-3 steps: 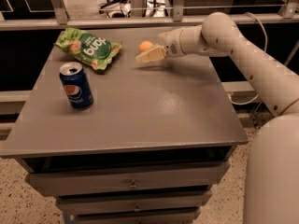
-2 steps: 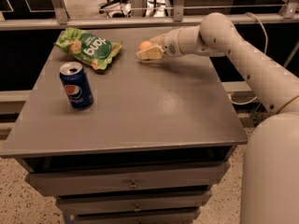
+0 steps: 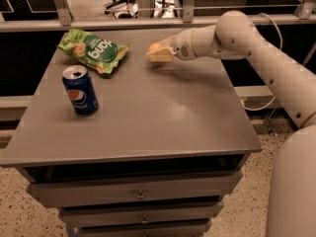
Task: Move orange near pepsi can
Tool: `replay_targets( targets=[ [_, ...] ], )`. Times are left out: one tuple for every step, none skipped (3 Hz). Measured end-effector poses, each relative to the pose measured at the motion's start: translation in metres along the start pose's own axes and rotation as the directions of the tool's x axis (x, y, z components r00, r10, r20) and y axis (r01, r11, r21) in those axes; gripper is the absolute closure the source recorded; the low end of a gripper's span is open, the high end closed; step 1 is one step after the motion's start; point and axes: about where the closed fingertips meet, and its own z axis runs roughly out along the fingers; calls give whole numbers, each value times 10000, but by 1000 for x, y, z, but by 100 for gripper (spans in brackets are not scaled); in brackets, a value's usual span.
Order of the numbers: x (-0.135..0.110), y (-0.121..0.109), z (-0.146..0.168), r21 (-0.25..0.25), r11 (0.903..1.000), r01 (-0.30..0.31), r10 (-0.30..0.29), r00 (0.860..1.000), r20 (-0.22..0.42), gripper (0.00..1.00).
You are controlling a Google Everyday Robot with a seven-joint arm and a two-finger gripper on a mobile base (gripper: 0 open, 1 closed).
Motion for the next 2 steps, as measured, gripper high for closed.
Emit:
replay_targets(
  targets=[
    [-20,33,-37,-433,9987,278,-275,9996,72,100],
    [-34,87,-52,-1637,9844,651,-661,9978,-5,100]
  ],
)
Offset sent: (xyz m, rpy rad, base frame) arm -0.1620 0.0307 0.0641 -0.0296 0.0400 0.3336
